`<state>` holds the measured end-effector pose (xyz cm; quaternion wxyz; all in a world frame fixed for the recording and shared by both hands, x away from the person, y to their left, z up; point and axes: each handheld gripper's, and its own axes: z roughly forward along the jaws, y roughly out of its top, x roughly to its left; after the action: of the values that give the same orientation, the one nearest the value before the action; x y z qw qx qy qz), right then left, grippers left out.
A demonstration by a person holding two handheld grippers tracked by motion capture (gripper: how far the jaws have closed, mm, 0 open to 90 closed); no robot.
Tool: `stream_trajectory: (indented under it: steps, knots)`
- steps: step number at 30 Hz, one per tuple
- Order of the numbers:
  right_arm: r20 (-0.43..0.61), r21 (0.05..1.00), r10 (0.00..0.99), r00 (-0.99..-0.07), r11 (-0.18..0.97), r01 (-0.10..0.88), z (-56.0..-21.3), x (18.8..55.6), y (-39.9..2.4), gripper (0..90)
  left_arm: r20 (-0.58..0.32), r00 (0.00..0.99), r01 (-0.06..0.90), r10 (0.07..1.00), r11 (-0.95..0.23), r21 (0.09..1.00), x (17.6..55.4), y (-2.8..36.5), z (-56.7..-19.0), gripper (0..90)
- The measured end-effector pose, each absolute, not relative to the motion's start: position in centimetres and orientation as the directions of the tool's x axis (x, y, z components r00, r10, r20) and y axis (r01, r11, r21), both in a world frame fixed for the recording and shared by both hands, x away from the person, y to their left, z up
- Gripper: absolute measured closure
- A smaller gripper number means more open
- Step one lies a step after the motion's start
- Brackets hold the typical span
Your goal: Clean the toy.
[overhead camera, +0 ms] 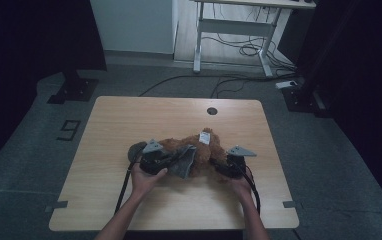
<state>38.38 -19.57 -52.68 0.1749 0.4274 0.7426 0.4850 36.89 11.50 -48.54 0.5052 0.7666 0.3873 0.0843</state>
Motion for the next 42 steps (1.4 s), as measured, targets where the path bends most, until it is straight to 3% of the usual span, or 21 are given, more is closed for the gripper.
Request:
stream_trajectory:
  steps: [6, 11, 17, 42]
  knots:
    - [0.133, 0.88, 0.774, -0.619, 0.195, 0.433, -53.0, 36.7, -19.9, 59.7, -0.253, 0.691, 0.452, 0.677, -0.132, 0.882, 34.9, 13.2, -45.3, 84.7]
    - [0.126, 0.88, 0.772, -0.623, 0.203, 0.429, -53.0, 36.1, -19.7, 59.8, -0.229, 0.714, 0.421, 0.662, -0.144, 0.896, 35.6, 11.1, -42.9, 84.5]
    - [0.123, 0.879, 0.77, -0.627, 0.209, 0.429, -53.0, 35.9, -19.8, 59.7, -0.163, 0.656, 0.499, 0.737, -0.261, 0.827, 38.7, 7.7, -45.7, 84.1]
    - [0.149, 0.871, 0.752, -0.642, 0.208, 0.446, -52.9, 35.8, -20.3, 59.7, -0.128, 0.551, 0.472, 0.825, -0.181, 0.863, 35.2, 16.3, -46.4, 84.3]
